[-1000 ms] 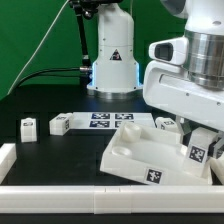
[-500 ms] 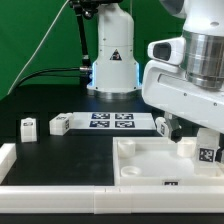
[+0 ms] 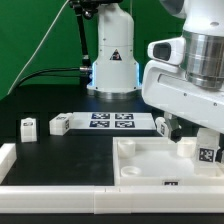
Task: Assemble one leg
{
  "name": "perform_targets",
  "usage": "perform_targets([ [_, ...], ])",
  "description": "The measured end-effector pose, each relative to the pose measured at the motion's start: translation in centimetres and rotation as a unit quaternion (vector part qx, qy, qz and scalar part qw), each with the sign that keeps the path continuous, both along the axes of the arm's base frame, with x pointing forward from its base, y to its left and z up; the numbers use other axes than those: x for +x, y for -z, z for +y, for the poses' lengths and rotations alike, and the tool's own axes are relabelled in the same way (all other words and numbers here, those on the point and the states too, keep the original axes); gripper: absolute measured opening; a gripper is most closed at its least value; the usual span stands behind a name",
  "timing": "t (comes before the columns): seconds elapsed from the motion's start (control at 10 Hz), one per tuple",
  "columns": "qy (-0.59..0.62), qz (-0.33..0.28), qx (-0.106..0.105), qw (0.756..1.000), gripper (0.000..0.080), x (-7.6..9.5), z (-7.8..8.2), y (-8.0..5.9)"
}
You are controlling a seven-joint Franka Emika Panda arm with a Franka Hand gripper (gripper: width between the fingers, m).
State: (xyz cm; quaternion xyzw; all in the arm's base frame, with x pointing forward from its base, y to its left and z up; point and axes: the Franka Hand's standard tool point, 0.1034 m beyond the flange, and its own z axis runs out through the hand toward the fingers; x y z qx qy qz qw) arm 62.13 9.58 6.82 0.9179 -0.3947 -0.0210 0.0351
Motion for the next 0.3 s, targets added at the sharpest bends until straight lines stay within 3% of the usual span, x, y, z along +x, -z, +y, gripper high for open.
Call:
perform_targets([
  [0.3,0.0,0.0,0.0,1.0,0.0649,0.0,0.0,0.0],
])
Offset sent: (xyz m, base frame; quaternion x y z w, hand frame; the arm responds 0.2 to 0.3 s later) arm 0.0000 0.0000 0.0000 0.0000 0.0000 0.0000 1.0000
